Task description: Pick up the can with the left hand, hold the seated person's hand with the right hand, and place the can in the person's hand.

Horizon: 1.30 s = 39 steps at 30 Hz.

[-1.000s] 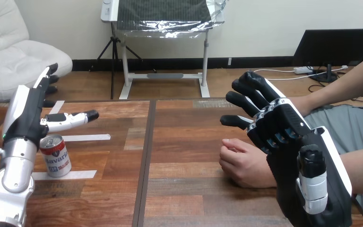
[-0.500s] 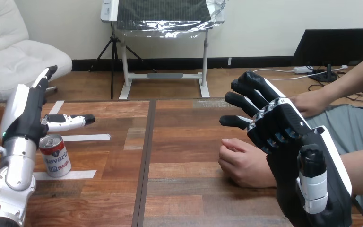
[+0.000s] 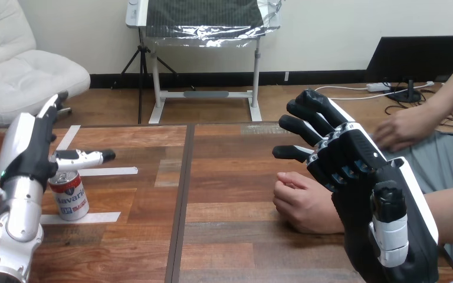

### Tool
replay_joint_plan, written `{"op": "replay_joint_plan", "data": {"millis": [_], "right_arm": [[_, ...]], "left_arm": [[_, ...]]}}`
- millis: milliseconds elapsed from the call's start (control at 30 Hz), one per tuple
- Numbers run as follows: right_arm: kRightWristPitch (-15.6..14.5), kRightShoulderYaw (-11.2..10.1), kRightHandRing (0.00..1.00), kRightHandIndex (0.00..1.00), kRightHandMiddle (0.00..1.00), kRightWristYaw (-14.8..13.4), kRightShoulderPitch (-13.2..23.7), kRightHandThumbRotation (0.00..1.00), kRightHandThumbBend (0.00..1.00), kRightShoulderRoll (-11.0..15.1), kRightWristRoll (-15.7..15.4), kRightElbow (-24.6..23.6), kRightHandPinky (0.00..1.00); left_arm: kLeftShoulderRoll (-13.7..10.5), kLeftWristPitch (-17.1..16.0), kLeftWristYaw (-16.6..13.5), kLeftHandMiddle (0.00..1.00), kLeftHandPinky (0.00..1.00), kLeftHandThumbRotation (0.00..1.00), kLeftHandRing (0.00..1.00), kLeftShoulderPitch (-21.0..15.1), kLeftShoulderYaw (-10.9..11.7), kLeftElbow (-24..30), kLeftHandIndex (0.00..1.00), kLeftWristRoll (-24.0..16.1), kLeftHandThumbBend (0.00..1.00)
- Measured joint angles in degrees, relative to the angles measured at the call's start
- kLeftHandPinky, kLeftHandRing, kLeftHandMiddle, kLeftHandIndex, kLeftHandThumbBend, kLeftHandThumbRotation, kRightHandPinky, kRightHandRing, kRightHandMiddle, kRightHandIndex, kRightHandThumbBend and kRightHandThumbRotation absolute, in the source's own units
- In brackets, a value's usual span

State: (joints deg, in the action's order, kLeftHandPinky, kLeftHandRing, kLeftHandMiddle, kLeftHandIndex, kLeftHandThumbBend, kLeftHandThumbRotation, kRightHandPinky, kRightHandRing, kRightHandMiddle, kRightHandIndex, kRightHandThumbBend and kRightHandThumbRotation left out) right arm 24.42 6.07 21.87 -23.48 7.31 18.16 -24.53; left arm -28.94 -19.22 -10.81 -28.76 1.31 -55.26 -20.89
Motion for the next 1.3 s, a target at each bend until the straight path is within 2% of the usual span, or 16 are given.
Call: {"op": "replay_joint_plan", "data": {"millis": [367,667,967,1300], "right_arm": [[0.0,0.0,0.87,0.87,0.88,0.3,0.0,0.87,0.82,0.0,0.0,0.0,0.73],[0.0,0.0,0.87,0.87,0.88,0.4,0.0,0.86,0.83,0.0,0.1,0.0,0.74],[0.0,0.0,0.87,0.88,0.89,0.6,0.0,0.86,0.82,0.0,0.5,0.0,0.75],[0.0,0.0,0.87,0.87,0.88,1.0,0.0,0.86,0.82,0.0,0.9,0.0,0.74]], "left_arm": [[0.0,0.6,-0.4,0.92,0.74,0.16,0.89,0.0,-0.6,-0.9,0.91,0.0,0.89],[-0.2,0.8,-0.5,0.93,0.77,0.21,0.90,0.0,-1.1,-2.1,0.91,0.0,0.89],[-0.3,3.4,-0.4,0.92,0.77,0.25,0.90,0.0,-2.2,-4.1,0.91,0.0,0.89],[-0.3,3.9,-0.1,0.92,0.77,0.23,0.90,0.0,-2.8,-6.7,0.90,0.0,0.90]]}}
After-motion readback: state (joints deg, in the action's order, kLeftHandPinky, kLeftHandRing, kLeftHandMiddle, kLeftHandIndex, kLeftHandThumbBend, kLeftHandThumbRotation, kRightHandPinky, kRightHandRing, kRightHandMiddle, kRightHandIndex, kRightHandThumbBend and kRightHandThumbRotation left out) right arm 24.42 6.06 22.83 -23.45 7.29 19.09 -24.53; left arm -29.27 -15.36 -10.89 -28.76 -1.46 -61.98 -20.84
